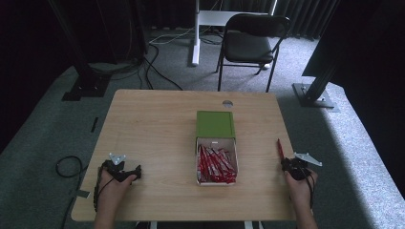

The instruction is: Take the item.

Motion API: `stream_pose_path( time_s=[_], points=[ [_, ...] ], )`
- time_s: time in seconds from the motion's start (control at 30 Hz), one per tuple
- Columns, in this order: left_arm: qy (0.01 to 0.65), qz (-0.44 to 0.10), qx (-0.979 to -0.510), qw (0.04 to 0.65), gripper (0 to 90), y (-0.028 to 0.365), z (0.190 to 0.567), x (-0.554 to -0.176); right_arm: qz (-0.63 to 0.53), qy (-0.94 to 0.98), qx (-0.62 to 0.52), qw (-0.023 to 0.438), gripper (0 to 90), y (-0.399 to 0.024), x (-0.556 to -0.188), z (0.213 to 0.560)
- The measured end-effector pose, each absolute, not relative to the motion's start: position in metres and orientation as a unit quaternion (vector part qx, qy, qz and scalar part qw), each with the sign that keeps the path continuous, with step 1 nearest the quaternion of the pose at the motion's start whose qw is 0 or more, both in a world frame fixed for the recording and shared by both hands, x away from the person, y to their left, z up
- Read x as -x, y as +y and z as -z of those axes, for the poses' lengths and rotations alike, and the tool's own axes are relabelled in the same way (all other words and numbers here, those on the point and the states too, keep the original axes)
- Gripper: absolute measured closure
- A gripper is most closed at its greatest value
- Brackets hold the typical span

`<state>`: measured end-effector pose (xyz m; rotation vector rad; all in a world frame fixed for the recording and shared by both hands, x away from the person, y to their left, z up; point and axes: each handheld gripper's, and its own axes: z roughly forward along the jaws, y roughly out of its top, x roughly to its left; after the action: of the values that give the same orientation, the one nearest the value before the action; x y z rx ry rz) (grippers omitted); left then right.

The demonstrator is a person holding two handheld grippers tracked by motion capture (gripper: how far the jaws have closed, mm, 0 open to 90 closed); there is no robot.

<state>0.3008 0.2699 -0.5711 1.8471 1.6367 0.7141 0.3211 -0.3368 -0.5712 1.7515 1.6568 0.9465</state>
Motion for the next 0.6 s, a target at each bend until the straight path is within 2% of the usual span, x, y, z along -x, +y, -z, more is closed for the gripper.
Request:
stream_pose_path(
  time_s=[0.27,0.43,0.6],
  points=[
    [0.611,-0.267,-0.689,0.283,8.1,0.2698,0.5711,-0.3008,-0.362,0.622,-0.643,0.26,66.4,-0.3325,-0.3205,0.5696],
    [0.612,-0.267,-0.689,0.283,8.0,0.2698,0.5711,-0.3008,-0.368,0.625,-0.633,0.272,50.4,-0.3299,-0.3196,0.5635],
    [0.611,-0.267,-0.69,0.282,8.0,0.2699,0.5711,-0.3008,-0.371,0.639,-0.622,0.259,42.8,-0.3291,-0.3191,0.5656]
  ],
)
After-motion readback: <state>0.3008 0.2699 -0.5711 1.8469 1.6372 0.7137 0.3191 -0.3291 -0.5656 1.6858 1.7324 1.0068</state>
